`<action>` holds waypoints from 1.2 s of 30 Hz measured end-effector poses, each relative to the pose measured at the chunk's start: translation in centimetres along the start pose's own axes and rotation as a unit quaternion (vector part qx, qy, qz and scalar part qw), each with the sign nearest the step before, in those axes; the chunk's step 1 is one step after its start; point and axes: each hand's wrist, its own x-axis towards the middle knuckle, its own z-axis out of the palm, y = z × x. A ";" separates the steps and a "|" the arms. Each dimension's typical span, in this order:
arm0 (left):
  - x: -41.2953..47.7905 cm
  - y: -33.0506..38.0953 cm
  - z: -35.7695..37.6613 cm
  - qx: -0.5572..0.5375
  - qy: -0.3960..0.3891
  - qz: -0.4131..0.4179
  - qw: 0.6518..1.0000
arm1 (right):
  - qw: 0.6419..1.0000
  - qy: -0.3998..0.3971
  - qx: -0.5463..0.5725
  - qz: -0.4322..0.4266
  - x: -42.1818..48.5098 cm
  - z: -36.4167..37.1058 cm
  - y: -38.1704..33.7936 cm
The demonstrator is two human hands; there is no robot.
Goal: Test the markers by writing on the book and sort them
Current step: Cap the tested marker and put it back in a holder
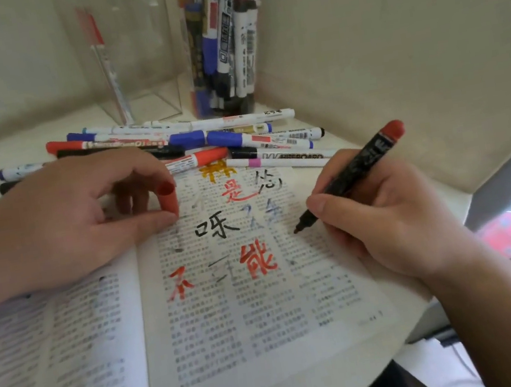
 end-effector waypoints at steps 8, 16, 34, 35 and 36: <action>0.1 -0.6 0.5 -0.035 0.012 -0.010 0.999 | 0.997 -0.016 -0.070 -0.019 -0.1 0.2 0.0; 0.1 0.3 0.4 -0.020 0.006 -0.008 1.000 | 0.999 -0.020 -0.044 -0.015 -0.1 0.3 -0.1; 0.0 0.3 0.0 0.004 -0.007 -0.009 1.000 | 0.997 0.074 -0.001 -0.015 0.0 0.3 0.4; 0.0 0.3 0.1 0.004 -0.007 -0.010 1.000 | 0.996 0.087 0.003 -0.010 0.0 0.4 0.4; 0.1 0.4 0.0 0.004 -0.006 -0.009 1.000 | 0.996 0.090 -0.002 -0.007 0.0 0.4 0.4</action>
